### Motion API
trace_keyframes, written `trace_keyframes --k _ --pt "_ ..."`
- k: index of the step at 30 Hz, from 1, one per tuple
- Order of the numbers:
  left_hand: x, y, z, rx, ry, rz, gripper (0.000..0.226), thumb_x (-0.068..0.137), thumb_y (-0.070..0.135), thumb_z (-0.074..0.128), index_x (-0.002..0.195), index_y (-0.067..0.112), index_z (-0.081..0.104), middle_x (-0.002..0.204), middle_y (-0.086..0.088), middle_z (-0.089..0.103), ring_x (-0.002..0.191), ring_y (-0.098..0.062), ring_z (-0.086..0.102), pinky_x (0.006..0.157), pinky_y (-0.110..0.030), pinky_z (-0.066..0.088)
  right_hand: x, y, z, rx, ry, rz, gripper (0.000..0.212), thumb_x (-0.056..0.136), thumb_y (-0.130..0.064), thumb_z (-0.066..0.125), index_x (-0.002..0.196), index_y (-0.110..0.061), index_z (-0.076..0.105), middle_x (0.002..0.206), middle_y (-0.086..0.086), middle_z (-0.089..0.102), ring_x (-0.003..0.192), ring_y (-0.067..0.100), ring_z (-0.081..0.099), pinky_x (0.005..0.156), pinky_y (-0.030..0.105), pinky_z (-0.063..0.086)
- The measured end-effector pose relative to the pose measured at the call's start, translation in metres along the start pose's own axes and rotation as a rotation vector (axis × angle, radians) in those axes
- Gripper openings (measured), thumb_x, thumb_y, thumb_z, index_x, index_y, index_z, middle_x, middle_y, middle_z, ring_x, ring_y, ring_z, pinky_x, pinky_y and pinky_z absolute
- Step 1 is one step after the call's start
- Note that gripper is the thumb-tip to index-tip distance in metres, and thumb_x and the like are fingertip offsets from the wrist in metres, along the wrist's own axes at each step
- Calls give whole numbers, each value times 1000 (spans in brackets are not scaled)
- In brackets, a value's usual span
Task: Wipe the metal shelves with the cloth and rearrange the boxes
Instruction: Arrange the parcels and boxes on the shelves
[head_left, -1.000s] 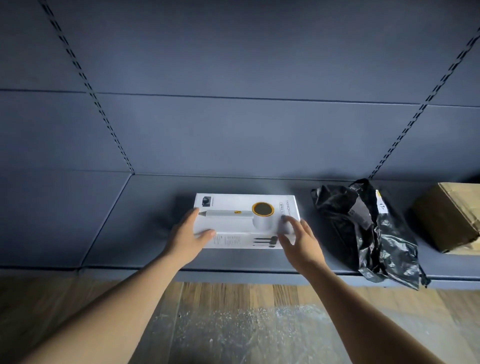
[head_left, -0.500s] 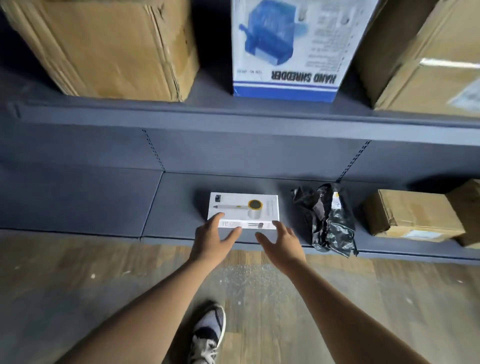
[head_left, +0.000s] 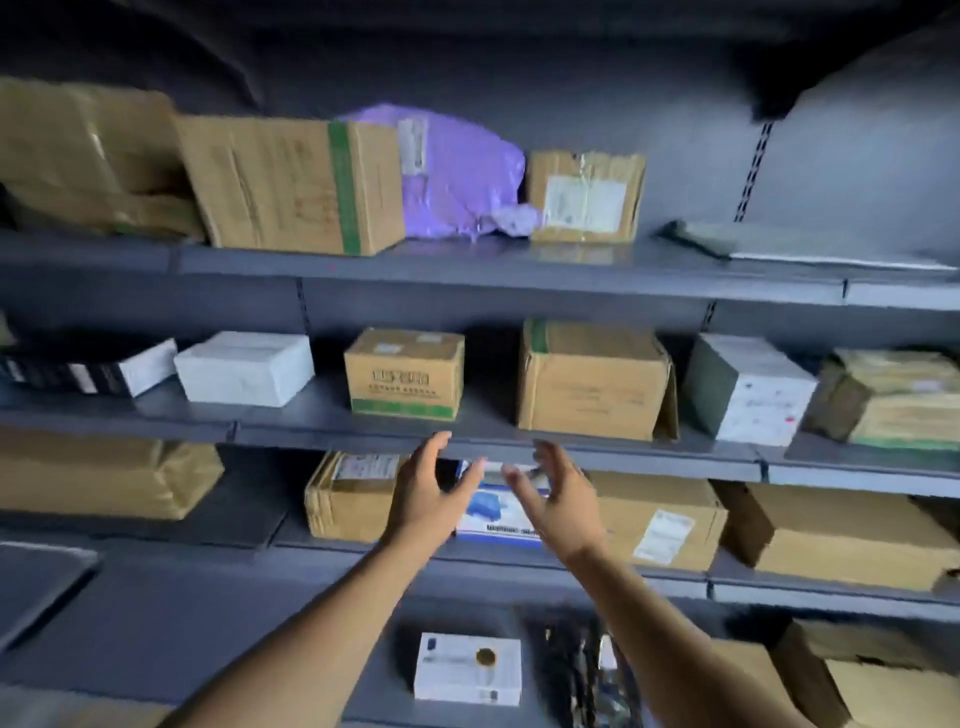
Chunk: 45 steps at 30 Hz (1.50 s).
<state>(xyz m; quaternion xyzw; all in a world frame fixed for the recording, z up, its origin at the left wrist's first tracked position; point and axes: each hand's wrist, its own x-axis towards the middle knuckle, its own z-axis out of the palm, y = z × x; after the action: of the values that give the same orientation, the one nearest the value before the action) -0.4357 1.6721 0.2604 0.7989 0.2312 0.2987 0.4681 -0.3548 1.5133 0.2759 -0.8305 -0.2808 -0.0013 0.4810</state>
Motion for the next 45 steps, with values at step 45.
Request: trace_keyframes --k 45 --pt "354 63 -336 -263 170 517 57 70 56 76 119 46 48 121 9 59 109 -11 60 96 -43 53 263 -323 122 396 432 -311 41 91 -38 74 126 -38 54 115 -10 71 108 7 68 102 40 53"
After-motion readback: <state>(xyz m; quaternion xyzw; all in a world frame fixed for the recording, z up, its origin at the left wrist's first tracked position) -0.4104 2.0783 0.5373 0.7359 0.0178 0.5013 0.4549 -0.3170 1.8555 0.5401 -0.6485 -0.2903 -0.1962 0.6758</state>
